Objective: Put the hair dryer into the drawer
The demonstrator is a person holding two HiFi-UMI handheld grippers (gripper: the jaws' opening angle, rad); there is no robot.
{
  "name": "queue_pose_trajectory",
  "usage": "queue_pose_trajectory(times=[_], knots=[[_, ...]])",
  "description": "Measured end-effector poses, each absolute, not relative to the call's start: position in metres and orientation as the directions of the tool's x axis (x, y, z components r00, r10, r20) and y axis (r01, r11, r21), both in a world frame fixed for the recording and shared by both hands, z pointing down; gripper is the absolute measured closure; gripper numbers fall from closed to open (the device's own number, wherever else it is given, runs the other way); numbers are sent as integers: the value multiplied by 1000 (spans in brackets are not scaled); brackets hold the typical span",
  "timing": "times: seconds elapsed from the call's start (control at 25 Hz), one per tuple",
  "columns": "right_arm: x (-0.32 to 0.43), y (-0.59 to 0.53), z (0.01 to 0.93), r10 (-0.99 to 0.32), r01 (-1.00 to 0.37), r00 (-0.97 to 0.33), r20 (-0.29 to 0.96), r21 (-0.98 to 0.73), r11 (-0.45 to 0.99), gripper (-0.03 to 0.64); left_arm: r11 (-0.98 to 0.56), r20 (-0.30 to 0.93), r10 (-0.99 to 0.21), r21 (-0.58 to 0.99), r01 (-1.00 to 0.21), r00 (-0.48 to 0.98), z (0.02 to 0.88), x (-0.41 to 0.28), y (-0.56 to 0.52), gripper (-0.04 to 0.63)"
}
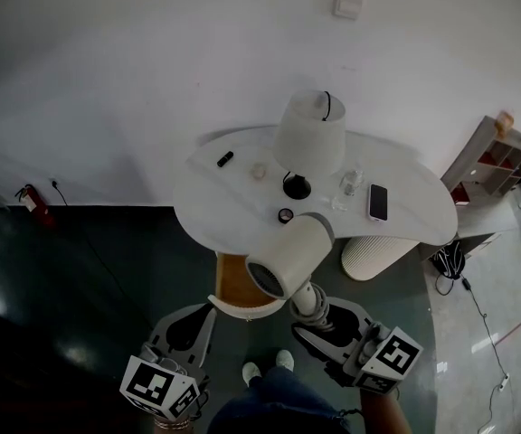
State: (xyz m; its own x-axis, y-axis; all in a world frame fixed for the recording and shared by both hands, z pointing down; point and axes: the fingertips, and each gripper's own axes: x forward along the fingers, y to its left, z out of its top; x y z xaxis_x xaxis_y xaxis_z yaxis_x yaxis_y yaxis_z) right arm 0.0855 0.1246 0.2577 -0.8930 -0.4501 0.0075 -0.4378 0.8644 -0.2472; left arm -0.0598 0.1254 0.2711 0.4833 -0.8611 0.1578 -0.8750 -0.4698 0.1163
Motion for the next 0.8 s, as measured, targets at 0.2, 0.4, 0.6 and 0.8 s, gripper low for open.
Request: queue_pose_trajectory(times=[0.2,0.4,0.6,0.8], knots=[[77,115,258,-419,-400,-908,-11,-276,874,397,-457,159,-868,119,-882,471,276,-63,115,580],[83,95,269,-395,-385,-918,19,-273,882,396,-434,166,-879,116,-894,448,277,-64,101,580],[83,79,273,-334,-338,-941,60,-238,910,396,-411,167,-890,111,-905,425,274,-64,83,580],[87,64,280,-299,-311,-950,85,-231,922,396,-396,168,-897,110,-912,409,276,-64,68,580]])
